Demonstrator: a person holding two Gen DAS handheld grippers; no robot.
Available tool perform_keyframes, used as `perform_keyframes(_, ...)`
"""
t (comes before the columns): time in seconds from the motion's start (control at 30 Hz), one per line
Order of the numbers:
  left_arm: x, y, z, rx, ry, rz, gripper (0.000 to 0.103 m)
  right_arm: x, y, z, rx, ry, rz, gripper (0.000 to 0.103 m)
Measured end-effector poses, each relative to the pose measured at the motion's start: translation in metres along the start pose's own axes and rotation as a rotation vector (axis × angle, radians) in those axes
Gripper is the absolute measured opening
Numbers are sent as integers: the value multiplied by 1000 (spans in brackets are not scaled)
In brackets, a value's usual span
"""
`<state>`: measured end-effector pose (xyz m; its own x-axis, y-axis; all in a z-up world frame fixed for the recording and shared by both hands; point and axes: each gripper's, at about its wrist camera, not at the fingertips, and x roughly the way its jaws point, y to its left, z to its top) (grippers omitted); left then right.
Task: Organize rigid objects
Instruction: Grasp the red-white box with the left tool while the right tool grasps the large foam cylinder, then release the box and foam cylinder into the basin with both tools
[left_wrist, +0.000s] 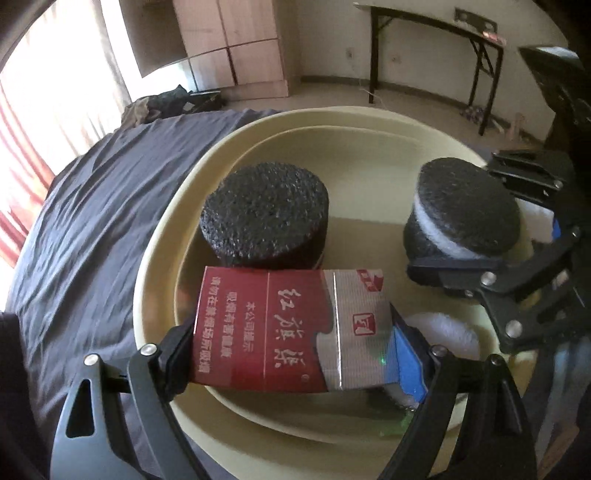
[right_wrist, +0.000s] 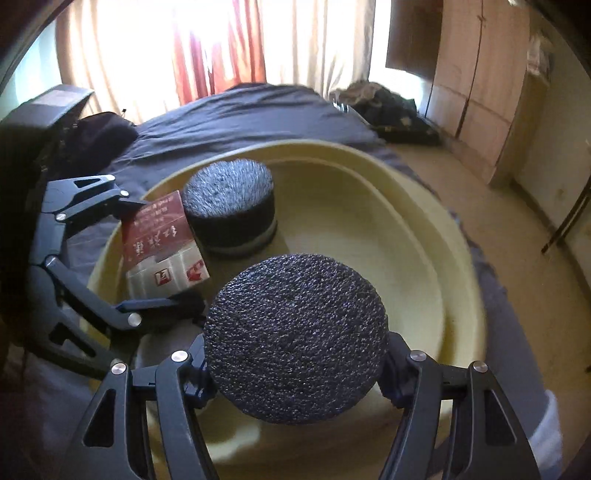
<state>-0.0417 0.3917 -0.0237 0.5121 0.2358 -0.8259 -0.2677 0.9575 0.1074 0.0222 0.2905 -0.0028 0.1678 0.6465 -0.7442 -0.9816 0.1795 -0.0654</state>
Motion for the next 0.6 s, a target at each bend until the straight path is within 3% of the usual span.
perform_keyframes(0.17, 7, 6, -5, -48, -48, -83, 88, 6, 4, 0, -4, -1, -12, 66)
perform_keyframes(0.23, 3, 5, -9, -46, -77, -80, 89, 6, 7, 0, -14, 12, -9, 67)
perform_keyframes(0.27, -3, 5, -11, -57, -88, -87, 89, 4, 8, 0, -24, 25, -16, 70)
perform_keyframes(0.33, -20, 8, -14, -75, -98, -111, 92, -10, 4, 3, 8, -6, -39, 85)
perform_keyframes(0.4, -47, 9, -13, -81, -151, -100, 103, -44, -4, 3, 70, -95, -17, 99)
perform_keyframes(0.43, -62, 8, -11, -75, -177, -69, 103, -58, -7, 2, 91, -126, -21, 103)
perform_keyframes(0.5, -79, 0, -3, -48, -162, 2, 103, -103, -16, -3, 134, -214, -39, 103)
perform_keyframes(0.6, -96, -13, 11, -64, -185, -28, 103, -169, -33, -27, 211, -254, -76, 103)
